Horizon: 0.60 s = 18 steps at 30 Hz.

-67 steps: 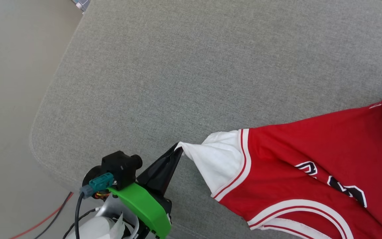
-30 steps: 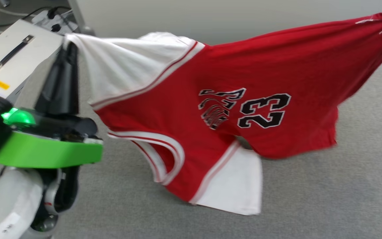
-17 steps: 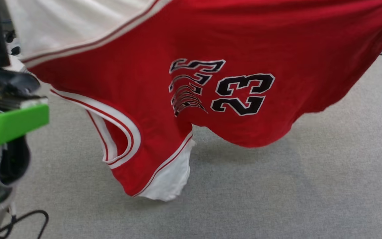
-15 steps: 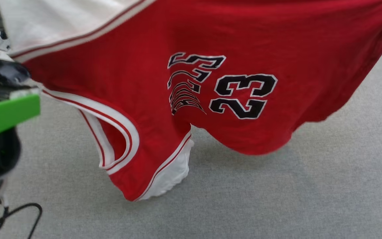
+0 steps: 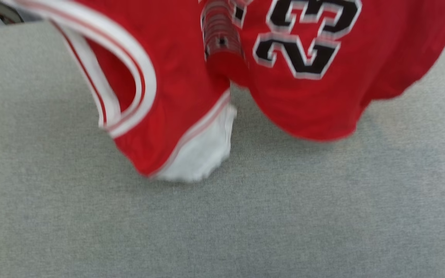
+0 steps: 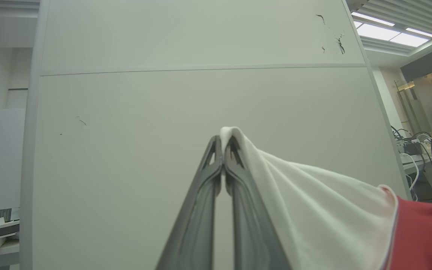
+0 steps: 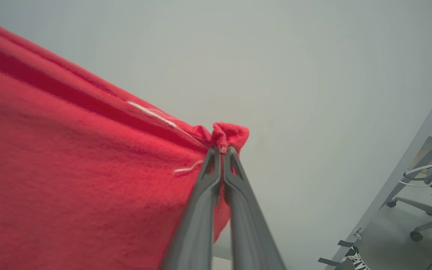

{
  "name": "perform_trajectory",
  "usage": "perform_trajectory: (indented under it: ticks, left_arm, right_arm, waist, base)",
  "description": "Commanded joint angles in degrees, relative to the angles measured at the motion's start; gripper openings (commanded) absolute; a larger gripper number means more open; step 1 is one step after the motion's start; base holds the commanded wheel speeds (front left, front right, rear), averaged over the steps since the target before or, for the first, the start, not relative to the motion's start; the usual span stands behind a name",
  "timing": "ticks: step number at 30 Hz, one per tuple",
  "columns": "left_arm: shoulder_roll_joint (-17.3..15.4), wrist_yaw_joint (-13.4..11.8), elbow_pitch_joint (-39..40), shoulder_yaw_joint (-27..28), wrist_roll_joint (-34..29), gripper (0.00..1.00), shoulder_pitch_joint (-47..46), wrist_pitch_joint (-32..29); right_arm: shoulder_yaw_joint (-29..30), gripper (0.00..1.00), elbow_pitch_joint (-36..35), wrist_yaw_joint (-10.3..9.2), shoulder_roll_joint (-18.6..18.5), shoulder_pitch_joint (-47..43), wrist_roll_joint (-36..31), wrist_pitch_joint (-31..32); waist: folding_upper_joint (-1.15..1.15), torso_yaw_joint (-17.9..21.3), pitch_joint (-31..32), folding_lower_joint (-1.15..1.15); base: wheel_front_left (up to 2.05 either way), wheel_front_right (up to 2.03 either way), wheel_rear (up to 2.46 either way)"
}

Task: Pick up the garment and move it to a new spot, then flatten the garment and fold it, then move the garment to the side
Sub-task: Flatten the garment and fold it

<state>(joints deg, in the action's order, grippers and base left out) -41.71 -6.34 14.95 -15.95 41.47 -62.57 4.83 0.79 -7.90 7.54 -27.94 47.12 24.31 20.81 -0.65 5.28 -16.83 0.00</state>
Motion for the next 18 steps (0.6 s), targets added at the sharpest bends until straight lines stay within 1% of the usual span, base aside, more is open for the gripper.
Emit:
perform_trajectory:
  ticks: [1, 4, 7, 9, 11, 12, 13, 16, 18]
  left_arm:
    - [-0.1, 1.2, -2.3, -0.3, -0.7, 0.0, -4.7, -0.6]
    - [0.5, 3.9, -7.9, -2.3, -2.2, 0.0, -12.7, -1.8]
    - [0.9, 6.4, -15.2, -4.4, -4.6, 0.0, -22.1, -3.9]
    - [1.8, 7.7, -20.1, -5.4, -6.5, 0.0, -28.2, -3.7]
    - [3.2, 8.9, -25.6, -6.3, -8.2, 0.0, -33.8, -2.7]
    - [5.3, 9.8, -33.4, -7.2, -10.5, 0.0, -41.5, -0.1]
    - [6.2, 10.0, -36.4, -7.5, -11.5, 0.0, -44.1, 1.2]
    - [8.4, 10.5, -43.8, -8.3, -13.0, 0.0, -49.4, 4.5]
    - [10.0, 10.9, -48.6, -8.5, -12.8, 0.0, -51.3, 6.0]
  right_arm:
    - [0.2, 0.0, 1.9, -0.05, -0.5, 3.4, -1.0, -0.7]
    - [-0.2, 0.0, 6.3, -0.05, -0.4, 9.6, -1.9, -2.6]
    - [-0.8, 0.0, 11.1, -0.05, 0.0, 17.6, -2.8, -4.3]
    - [-1.4, 0.0, 14.6, -0.05, 0.5, 22.9, -3.7, -5.7]
    - [-1.5, 0.0, 18.8, -0.05, 1.5, 28.0, -4.8, -7.3]
    - [-1.4, 0.0, 24.8, -0.05, 2.9, 34.8, -7.1, -10.2]
    - [-1.1, 0.0, 27.2, -0.05, 3.6, 37.2, -8.1, -11.7]
    - [0.5, 0.0, 33.1, -0.05, 5.1, 42.5, -10.8, -15.3]
    - [1.8, 0.0, 36.9, -0.05, 6.2, 45.6, -12.5, -17.6]
  waist:
    - [0.65, -0.5, -9.6, 0.0]
    - [0.65, -0.8, -13.7, 0.0]
    - [0.65, -0.9, -18.5, 0.0]
    - [0.65, -0.8, -21.0, 0.0]
    - [0.65, -0.7, -22.8, 0.0]
    - [0.65, -0.5, -24.7, 0.0]
    - [0.65, -0.5, -25.1, 0.0]
    - [0.65, -0.8, -25.9, 0.0]
    - [0.65, -1.3, -26.7, 0.0]
  base:
    - [0.0, 0.0, 0.0]
    - [0.0, 0.0, 0.0]
    - [0.0, 0.0, 0.0]
    - [0.0, 0.0, 0.0]
    - [0.0, 0.0, 0.0]
    - [0.0, 0.0, 0.0]
    - [0.0, 0.0, 0.0]
    - [0.0, 0.0, 0.0]
    - [0.0, 0.0, 0.0]
